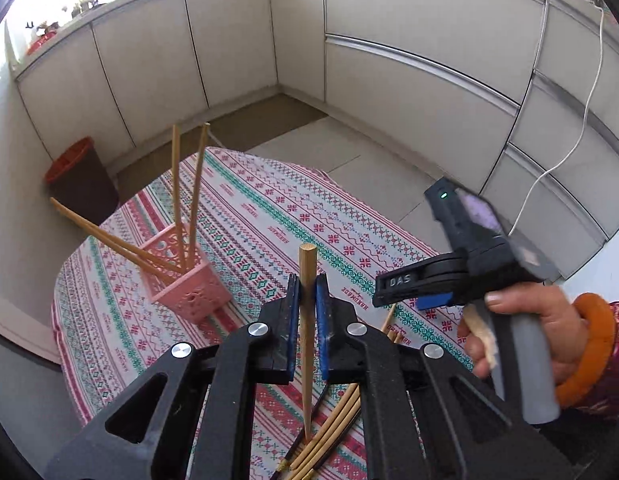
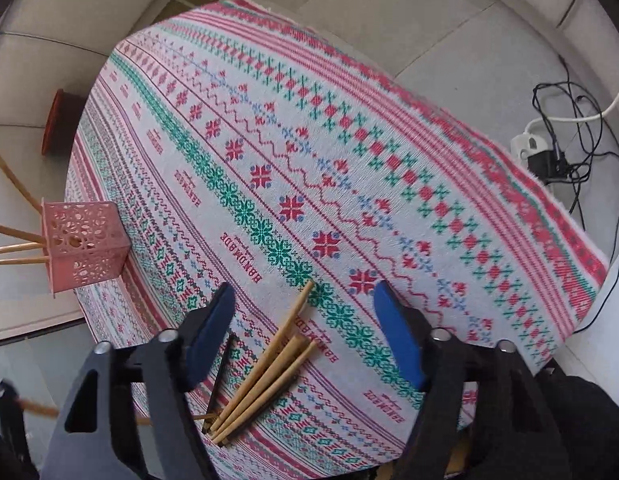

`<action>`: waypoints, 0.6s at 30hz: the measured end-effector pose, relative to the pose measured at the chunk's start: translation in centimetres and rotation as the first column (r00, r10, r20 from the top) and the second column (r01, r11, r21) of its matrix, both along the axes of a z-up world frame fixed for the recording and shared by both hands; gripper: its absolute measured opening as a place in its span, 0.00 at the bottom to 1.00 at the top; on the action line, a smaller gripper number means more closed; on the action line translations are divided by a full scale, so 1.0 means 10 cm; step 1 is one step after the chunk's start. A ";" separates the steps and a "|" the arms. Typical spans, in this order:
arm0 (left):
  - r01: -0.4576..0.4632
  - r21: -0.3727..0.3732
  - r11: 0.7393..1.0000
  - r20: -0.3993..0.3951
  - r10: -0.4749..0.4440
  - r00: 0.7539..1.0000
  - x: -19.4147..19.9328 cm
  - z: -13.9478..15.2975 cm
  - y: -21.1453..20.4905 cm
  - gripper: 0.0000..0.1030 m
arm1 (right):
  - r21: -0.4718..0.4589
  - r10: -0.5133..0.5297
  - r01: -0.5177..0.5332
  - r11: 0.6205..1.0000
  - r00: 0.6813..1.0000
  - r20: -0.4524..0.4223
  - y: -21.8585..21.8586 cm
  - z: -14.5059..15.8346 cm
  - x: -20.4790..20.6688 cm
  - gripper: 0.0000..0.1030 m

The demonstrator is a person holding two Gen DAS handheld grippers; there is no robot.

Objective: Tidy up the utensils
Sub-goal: 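Lift the chopstick upright with the left gripper while the right gripper closes on another chopstick, then carry both held chopsticks upright above the pink basket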

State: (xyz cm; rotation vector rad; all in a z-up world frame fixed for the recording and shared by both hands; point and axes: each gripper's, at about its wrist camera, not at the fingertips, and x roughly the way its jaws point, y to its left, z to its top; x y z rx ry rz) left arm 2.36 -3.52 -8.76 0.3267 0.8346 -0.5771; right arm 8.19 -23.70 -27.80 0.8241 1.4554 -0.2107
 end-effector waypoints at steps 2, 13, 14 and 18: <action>0.000 -0.007 1.000 0.009 0.000 1.000 -0.04 0.03 0.03 0.07 | -0.035 -0.002 0.003 0.999 1.000 0.020 0.06 0.04 0.03 0.51; -0.042 -0.046 0.998 0.064 0.045 0.997 -0.08 0.20 0.27 0.07 | -0.261 0.034 -0.032 0.965 0.999 0.002 0.51 0.06 0.16 0.13; -0.049 -0.049 0.998 0.066 0.052 0.996 -0.07 0.21 0.28 0.07 | -0.274 0.032 -0.029 0.961 0.999 0.008 0.54 0.06 0.17 0.12; -0.068 -0.059 0.996 0.070 0.072 0.995 -0.05 0.23 0.34 0.07 | -0.106 -0.007 0.014 0.994 0.998 0.064 0.54 0.01 0.21 0.08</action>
